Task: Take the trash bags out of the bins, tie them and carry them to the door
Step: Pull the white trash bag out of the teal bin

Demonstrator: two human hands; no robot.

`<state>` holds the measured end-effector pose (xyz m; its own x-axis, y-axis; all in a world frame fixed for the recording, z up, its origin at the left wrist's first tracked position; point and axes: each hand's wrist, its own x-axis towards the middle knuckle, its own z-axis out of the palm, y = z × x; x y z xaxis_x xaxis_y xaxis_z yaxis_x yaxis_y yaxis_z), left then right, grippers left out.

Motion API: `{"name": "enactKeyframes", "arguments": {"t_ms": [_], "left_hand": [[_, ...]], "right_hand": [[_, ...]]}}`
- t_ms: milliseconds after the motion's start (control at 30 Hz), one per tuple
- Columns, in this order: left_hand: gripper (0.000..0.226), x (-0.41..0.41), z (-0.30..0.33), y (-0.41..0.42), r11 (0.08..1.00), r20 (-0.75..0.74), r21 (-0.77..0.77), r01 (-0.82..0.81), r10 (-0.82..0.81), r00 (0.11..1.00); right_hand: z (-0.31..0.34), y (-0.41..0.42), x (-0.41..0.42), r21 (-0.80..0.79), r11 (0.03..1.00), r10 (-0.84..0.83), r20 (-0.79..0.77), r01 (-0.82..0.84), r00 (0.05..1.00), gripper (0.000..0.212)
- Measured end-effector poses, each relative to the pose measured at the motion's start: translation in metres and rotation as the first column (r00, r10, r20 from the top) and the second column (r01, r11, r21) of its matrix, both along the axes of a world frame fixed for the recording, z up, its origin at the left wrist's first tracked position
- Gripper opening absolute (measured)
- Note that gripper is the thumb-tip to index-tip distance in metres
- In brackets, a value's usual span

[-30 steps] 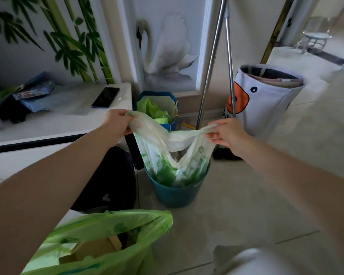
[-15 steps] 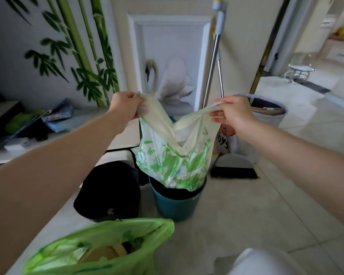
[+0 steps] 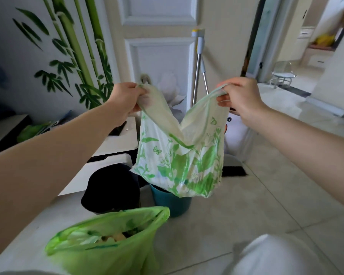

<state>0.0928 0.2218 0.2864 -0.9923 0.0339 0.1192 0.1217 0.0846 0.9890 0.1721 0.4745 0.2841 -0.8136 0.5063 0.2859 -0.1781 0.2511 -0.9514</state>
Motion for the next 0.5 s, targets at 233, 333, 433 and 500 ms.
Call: {"name": "enactKeyframes", "arguments": {"t_ms": [233, 333, 433, 500], "left_hand": [[0.017, 0.036, -0.043, 0.013, 0.976, 0.198, -0.028, 0.216, -0.206, 0.958], [0.008, 0.054, -0.066, 0.016, 0.957, 0.265, -0.031, 0.288, -0.270, 0.926], [0.009, 0.066, -0.095, 0.013, 0.954, 0.341, -0.061, 0.292, -0.255, 0.905], [0.007, 0.075, -0.119, 0.007, 0.957, 0.389, -0.071, 0.280, -0.232, 0.892]], "right_hand": [[-0.021, 0.008, 0.053, 0.128, 0.992, -0.024, 0.031, 0.020, 0.999, 0.034], [-0.036, 0.011, 0.071, 0.182, 0.983, -0.017, 0.086, 0.001, 0.996, 0.033], [-0.058, 0.015, 0.084, 0.189, 0.982, -0.006, 0.174, -0.027, 0.985, 0.033], [-0.078, 0.018, 0.090, 0.182, 0.982, -0.008, 0.252, -0.040, 0.968, 0.032]]}}
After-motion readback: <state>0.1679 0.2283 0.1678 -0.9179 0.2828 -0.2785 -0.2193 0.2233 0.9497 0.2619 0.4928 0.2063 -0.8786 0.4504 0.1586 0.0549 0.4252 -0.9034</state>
